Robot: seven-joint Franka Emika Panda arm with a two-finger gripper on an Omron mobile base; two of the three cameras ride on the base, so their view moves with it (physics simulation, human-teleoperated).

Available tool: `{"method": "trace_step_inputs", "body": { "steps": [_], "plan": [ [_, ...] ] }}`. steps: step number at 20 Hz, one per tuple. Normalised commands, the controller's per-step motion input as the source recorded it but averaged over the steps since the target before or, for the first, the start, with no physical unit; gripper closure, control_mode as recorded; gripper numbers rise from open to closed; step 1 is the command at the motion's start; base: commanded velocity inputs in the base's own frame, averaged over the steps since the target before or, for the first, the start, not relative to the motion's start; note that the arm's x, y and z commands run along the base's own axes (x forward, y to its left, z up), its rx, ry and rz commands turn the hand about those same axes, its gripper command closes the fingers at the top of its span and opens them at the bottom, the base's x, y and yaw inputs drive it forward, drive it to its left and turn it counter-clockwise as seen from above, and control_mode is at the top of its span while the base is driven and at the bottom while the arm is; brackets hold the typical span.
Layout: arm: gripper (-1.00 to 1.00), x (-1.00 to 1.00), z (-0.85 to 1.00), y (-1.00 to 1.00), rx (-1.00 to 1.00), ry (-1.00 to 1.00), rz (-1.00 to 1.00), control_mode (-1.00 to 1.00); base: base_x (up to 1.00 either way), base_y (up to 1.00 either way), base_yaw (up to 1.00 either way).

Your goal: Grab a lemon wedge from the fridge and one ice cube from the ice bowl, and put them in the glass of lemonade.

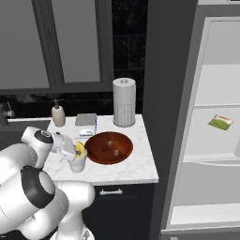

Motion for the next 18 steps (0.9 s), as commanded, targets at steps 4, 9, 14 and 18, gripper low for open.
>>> {"method": "trace_step_inputs", "body": {
  "steps": [4, 9, 14, 18],
  "plan": [
    [1.00, 0.02, -0.07, 0.00, 0.00, 0.00, 0.00, -1.00, 0.00, 0.00, 0.00],
    [1.00, -0.16, 0.09, 0.00, 0.00, -0.07, 0.00, -1.00, 0.00, 0.00, 0.00],
    [1.00, -0.15, 0.16, 0.00, 0.00, -0.06, -0.01, -1.00, 0.00, 0.00, 0.00],
    [1.00, 0.00, -0.03, 0.00, 0.00, 0.00, -0.01, -1.00, 0.00, 0.00, 0.00]
  ]
}}
